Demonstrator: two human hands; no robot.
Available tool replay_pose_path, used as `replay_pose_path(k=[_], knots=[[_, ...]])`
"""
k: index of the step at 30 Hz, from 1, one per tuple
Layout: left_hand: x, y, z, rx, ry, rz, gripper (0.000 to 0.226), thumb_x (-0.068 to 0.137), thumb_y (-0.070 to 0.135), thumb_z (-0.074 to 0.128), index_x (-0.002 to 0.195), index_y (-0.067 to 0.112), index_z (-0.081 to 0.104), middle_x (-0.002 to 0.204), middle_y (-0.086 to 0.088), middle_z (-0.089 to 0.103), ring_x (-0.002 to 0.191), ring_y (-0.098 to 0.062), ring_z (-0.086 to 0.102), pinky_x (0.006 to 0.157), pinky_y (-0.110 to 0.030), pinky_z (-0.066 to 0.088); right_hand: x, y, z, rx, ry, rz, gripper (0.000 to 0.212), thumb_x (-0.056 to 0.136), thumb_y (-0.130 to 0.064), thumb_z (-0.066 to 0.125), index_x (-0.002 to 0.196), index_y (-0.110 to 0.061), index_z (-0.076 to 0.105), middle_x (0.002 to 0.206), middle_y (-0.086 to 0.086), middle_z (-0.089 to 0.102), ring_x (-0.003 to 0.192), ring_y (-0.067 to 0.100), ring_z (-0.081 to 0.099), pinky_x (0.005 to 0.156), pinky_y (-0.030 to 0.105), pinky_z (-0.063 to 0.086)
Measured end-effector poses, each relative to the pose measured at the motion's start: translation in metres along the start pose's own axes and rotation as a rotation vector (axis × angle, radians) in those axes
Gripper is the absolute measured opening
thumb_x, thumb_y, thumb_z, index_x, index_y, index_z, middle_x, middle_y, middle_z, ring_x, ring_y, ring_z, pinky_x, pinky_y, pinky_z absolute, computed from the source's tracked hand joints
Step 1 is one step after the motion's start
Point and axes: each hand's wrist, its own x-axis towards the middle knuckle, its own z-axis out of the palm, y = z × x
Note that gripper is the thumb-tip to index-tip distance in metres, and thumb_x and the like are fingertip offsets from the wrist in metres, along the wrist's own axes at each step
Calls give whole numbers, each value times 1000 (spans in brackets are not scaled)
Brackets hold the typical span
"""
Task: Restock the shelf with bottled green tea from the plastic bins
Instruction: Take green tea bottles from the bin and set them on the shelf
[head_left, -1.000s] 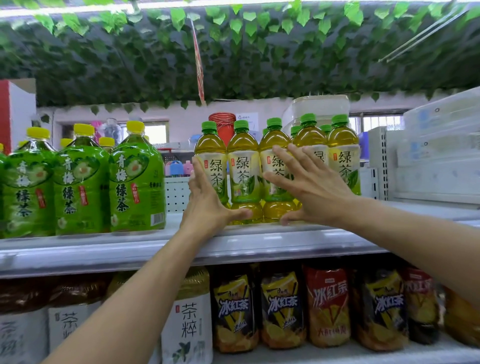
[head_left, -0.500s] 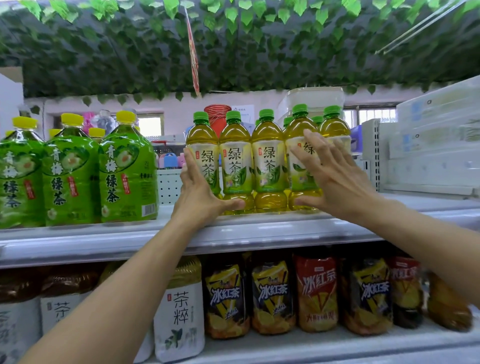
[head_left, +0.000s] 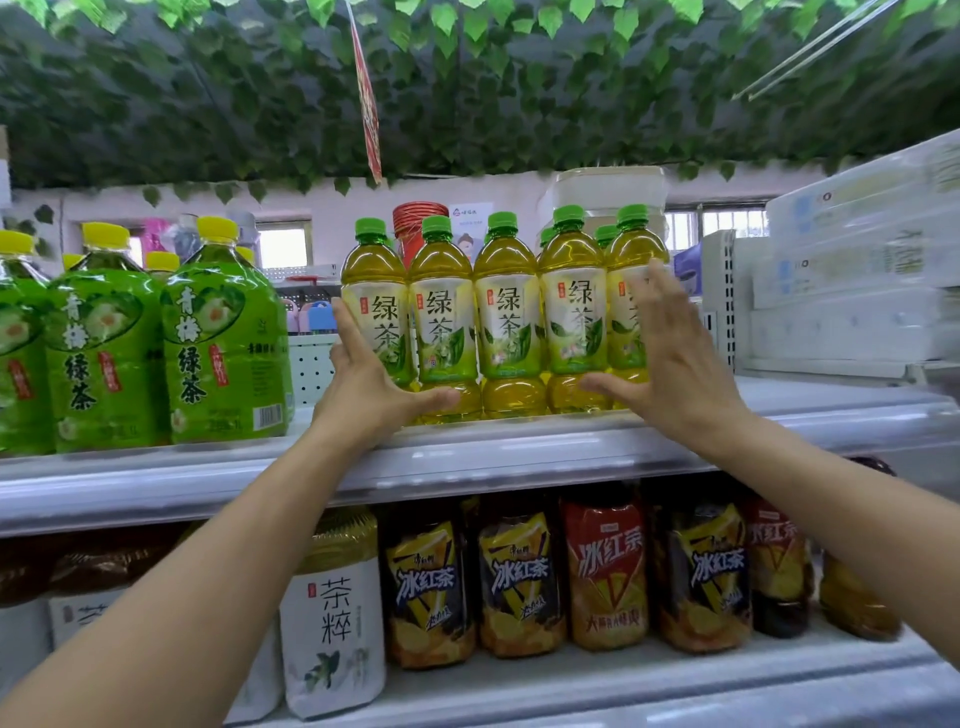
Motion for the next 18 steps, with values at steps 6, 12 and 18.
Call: replay_pose_path(k=[6,12,18], knots=[[3,4,4,9,5,-77,158,59,50,91,147,29,-39,167,-16,-2,149,-38,24,118,-51,25,0,24,-5,385,-306,450,84,65,-54,83,130,-17,43,115,-5,60,105,16,55,88,32,42],[5,6,6,13,13,-103,159,58,49,92,147,30,-39,166,-17,-3,148,-39,25,117,-50,26,10,38,10,301,-366,446,117,30,-94,66,124,-25,54,108,-10,68,99,13,64,89,39,53],[3,6,7,18,27,-84,157,60,49,91,147,29,-38,166,-17,1,148,-37,26,116,-51,28,8,11,3,266,-351,579,114,57,-71,78,136,-6,27,130,7,54,120,30,53,98,48,45]])
